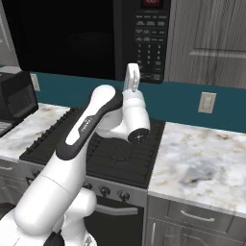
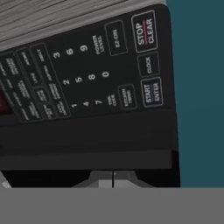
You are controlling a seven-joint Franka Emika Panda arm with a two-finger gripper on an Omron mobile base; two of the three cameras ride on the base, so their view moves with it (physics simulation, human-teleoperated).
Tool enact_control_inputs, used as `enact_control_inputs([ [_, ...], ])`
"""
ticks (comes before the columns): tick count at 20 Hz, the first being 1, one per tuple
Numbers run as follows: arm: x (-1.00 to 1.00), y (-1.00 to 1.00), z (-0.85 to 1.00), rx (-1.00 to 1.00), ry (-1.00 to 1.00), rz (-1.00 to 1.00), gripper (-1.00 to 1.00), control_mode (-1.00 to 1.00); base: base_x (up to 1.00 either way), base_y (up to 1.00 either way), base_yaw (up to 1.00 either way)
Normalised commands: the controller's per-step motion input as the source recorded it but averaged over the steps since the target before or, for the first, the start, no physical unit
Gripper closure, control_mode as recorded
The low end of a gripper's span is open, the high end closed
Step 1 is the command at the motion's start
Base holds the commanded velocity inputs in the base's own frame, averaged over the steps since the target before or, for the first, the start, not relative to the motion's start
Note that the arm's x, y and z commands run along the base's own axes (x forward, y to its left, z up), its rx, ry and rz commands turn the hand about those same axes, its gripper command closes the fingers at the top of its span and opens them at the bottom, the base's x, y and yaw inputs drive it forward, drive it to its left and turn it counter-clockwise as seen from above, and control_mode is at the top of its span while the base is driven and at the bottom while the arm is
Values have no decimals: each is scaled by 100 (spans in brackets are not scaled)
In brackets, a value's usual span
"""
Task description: Pick the carrot from the sink and place it in the bowl. Then pick the bowl and place it in the microwave. Then close the microwave door and press the start button.
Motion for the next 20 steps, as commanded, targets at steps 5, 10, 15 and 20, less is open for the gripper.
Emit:
enact_control_inputs([
  [5,35,0,0,0,0,0,100,-100,0,0,0],
  [10,34,-6,-1,1,0,0,100,-100,0,0,0],
  [15,35,-8,-7,0,0,0,100,-100,0,0,0],
  [20,38,-15,-10,0,0,0,100,-100,0,0,0],
])
